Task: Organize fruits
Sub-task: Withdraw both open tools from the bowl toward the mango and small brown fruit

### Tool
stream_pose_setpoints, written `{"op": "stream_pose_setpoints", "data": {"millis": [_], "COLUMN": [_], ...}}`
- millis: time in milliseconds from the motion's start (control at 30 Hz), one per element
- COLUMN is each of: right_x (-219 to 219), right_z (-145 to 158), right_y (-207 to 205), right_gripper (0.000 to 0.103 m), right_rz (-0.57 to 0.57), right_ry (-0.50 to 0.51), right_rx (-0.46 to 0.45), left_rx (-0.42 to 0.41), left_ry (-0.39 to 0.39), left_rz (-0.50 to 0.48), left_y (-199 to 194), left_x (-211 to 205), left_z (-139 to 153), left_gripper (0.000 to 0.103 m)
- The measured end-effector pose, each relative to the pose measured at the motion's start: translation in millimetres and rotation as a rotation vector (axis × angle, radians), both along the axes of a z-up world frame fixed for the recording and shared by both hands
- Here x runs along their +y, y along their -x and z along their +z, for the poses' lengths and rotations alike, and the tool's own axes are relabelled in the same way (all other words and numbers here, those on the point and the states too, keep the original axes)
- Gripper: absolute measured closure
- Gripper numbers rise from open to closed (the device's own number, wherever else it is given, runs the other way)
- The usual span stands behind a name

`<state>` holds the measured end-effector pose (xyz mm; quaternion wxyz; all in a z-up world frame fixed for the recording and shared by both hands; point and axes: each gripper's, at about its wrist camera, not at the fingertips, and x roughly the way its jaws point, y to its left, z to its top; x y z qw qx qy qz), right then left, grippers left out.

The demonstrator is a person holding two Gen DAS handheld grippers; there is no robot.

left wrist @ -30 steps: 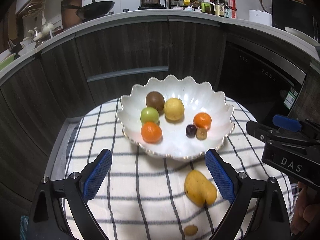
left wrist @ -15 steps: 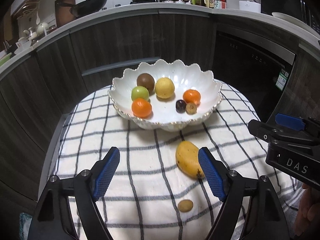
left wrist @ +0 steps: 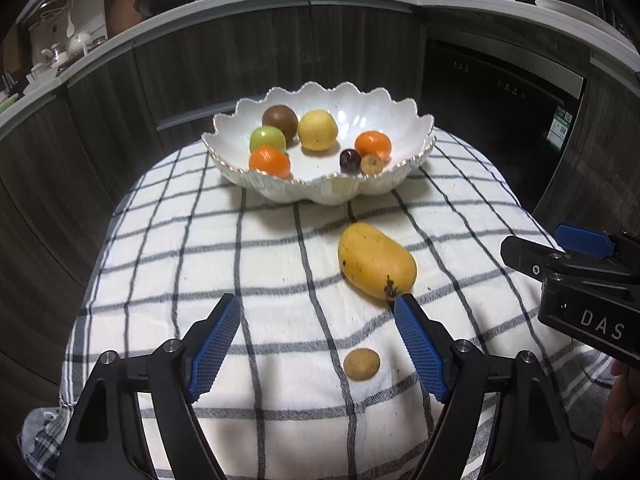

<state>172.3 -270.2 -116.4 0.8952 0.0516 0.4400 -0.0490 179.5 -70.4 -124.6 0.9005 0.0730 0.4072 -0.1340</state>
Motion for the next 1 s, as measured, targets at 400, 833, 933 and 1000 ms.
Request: {"op": "stream_pose_setpoints", "data": {"millis": [400,833,933,1000], "right_x": [-4,-6,-6,-6], "right_z": [-15,-22,-23,-23], "right_y": [3,0,1,1], "right_gripper": [0.035,0.035,0.035,0.035], "right_rz": [0.001,0.000,0.000,0.000], "right_ry": [-0.014,-0.023,-0.023,-0.022], "right_rx": [0.034,0.045,0.046,0.046], "left_rx": [0.053,0.097,0.105,0.112], "left_ry": [-0.003,0.015,0.015,0.009], "left_rz": [-0.031,-0.050,-0.054,-0.056], "left_y": [8,11,11,11], "left_x": [-9,-13,-13,-15], "left_z": [-22,-37,-40,-42], "left_gripper": [0.049,0.065,0.071,0.074]}}
